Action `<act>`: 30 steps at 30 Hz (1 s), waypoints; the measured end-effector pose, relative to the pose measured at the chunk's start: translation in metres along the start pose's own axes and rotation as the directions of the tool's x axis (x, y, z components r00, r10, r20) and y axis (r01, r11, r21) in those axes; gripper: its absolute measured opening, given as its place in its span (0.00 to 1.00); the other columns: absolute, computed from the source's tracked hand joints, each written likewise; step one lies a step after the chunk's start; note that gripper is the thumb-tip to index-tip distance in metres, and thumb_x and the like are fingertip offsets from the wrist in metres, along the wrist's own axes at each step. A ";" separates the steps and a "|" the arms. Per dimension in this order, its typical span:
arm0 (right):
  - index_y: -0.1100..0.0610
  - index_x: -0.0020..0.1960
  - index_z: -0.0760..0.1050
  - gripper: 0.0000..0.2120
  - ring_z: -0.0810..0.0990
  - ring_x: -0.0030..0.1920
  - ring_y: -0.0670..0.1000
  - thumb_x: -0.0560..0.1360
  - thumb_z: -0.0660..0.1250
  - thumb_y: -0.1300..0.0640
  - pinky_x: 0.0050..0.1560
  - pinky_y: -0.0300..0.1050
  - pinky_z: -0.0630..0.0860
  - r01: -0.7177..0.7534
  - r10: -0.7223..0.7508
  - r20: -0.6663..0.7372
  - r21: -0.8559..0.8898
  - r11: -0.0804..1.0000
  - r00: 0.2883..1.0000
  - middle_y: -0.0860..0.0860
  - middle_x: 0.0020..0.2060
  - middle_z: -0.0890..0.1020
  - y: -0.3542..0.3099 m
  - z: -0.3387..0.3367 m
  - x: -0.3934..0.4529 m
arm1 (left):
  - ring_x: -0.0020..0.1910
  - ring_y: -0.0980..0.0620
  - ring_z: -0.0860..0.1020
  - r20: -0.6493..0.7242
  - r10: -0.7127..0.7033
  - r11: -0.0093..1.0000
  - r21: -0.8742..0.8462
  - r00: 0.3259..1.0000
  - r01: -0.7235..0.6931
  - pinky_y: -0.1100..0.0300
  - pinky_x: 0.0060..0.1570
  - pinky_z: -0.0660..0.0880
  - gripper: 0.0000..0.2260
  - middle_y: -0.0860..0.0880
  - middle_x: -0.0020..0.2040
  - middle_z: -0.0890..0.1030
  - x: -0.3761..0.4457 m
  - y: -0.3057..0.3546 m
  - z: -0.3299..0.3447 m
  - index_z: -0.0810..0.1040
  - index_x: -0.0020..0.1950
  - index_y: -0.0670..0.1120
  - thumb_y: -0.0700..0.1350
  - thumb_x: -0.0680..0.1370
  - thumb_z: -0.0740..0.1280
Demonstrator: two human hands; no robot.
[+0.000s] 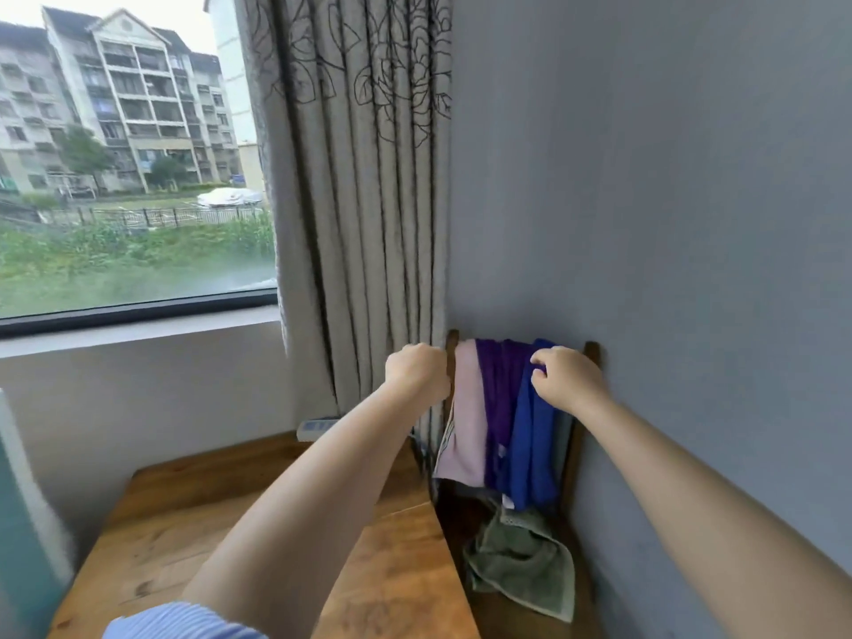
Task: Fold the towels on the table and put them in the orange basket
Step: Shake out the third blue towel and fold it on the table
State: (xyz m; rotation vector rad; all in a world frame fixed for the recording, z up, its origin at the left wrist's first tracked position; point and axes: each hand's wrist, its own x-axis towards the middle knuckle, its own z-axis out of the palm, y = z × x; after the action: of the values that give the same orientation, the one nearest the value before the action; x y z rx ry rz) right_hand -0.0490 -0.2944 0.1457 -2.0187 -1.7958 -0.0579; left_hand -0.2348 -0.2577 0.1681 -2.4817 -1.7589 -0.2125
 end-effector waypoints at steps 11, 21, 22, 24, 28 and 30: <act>0.65 0.53 0.77 0.13 0.78 0.51 0.58 0.75 0.57 0.63 0.47 0.46 0.74 -0.273 0.272 0.040 0.007 0.962 0.961 0.60 0.50 0.81 0.094 0.037 0.110 | 0.58 0.43 0.74 0.149 0.171 0.983 -0.094 0.974 -0.159 0.56 0.44 0.69 0.13 0.43 0.61 0.74 0.154 0.034 0.067 0.72 0.61 0.41 0.40 0.79 0.56; 0.68 0.49 0.78 0.12 0.79 0.49 0.59 0.76 0.59 0.63 0.50 0.49 0.75 -0.336 0.313 0.153 0.153 0.929 0.937 0.63 0.48 0.82 0.164 0.094 0.186 | 0.54 0.46 0.76 0.265 0.154 0.941 -0.333 0.952 -0.060 0.61 0.46 0.69 0.13 0.44 0.55 0.78 0.235 0.077 0.147 0.76 0.54 0.39 0.41 0.81 0.53; 0.68 0.48 0.79 0.12 0.79 0.49 0.59 0.76 0.59 0.63 0.49 0.48 0.74 -0.328 0.301 0.169 0.165 0.930 0.938 0.63 0.47 0.82 0.170 0.103 0.196 | 0.54 0.47 0.76 0.264 0.138 0.931 -0.364 0.955 -0.034 0.61 0.44 0.68 0.13 0.44 0.54 0.78 0.242 0.081 0.156 0.76 0.53 0.40 0.42 0.81 0.53; 0.66 0.49 0.79 0.11 0.79 0.49 0.57 0.76 0.60 0.61 0.49 0.46 0.74 -0.323 0.290 0.195 0.167 0.932 0.937 0.61 0.47 0.82 0.183 0.119 0.218 | 0.51 0.48 0.76 0.262 0.094 0.904 -0.427 0.961 0.028 0.62 0.43 0.68 0.13 0.45 0.51 0.79 0.258 0.091 0.176 0.77 0.51 0.41 0.43 0.80 0.54; 0.60 0.58 0.76 0.15 0.79 0.54 0.54 0.74 0.65 0.55 0.53 0.44 0.73 -0.301 0.258 0.223 0.188 0.935 0.940 0.56 0.53 0.81 0.203 0.150 0.246 | 0.46 0.51 0.75 0.275 0.010 0.867 -0.481 0.961 0.128 0.61 0.45 0.71 0.12 0.47 0.48 0.79 0.282 0.107 0.204 0.78 0.53 0.42 0.43 0.80 0.57; 0.59 0.55 0.78 0.14 0.79 0.52 0.54 0.73 0.67 0.53 0.51 0.46 0.74 -0.241 0.212 0.198 0.137 0.961 0.957 0.55 0.50 0.82 0.212 0.163 0.254 | 0.52 0.49 0.77 0.276 -0.004 0.842 -0.518 0.961 0.153 0.60 0.50 0.72 0.13 0.46 0.53 0.80 0.292 0.115 0.215 0.78 0.57 0.42 0.43 0.80 0.57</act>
State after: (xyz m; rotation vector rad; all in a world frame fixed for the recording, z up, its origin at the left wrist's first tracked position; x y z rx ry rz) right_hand 0.1521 -0.0142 0.0164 -2.1556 -1.5991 0.3398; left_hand -0.0179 0.0088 0.0053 -2.9331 -2.1608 -0.4582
